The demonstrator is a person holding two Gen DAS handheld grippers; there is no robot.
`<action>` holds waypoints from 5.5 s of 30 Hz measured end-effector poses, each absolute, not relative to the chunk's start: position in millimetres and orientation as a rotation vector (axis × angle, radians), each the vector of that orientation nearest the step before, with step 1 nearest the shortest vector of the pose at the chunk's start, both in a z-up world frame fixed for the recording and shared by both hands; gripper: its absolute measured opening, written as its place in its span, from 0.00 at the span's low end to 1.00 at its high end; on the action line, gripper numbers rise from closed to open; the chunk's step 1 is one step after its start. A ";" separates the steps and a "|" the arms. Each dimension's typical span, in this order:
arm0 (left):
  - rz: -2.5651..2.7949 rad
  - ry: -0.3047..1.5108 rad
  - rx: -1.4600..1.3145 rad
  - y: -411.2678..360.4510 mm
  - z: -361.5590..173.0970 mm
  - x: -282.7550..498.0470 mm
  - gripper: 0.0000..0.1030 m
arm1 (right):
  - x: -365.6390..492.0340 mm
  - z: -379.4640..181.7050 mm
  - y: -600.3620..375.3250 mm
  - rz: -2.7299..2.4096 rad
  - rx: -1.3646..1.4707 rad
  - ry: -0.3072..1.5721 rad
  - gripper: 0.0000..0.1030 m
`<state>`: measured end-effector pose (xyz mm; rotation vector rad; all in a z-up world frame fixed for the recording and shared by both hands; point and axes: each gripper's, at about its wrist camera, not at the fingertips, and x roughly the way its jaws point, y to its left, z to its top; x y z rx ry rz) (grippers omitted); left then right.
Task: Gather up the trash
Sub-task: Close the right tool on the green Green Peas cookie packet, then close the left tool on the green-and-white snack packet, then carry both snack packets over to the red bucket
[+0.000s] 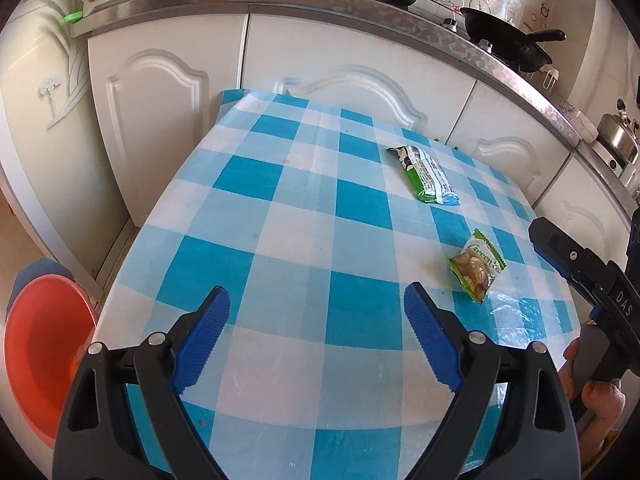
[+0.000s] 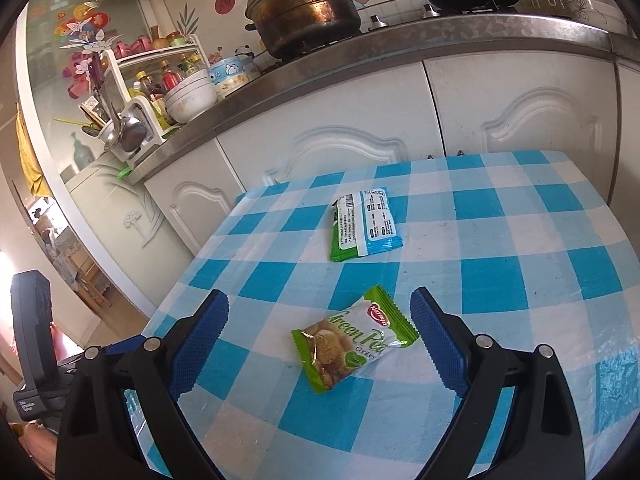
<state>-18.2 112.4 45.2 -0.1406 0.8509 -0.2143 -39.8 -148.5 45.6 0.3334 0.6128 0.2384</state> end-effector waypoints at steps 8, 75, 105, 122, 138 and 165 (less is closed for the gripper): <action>-0.203 0.865 -0.151 111.6 38.8 -8.1 0.87 | -25.7 34.8 -150.5 0.232 0.315 0.666 0.89; -0.318 0.861 -0.104 -28.8 51.9 89.4 0.92 | -17.7 6.8 -231.4 0.137 0.527 0.736 0.21; -0.191 0.908 0.101 -98.2 15.0 167.5 0.67 | -17.1 4.8 -240.5 0.153 0.581 0.728 0.21; -0.218 0.911 0.057 -79.2 20.3 142.9 0.56 | -16.2 4.3 -241.8 0.151 0.577 0.728 0.21; -0.207 0.896 0.020 6.8 26.8 71.1 0.56 | -19.6 7.2 -236.5 0.144 0.546 0.719 0.21; -0.120 0.828 -0.030 141.5 43.8 -44.0 0.56 | -44.6 15.9 -174.7 0.210 0.437 0.739 0.21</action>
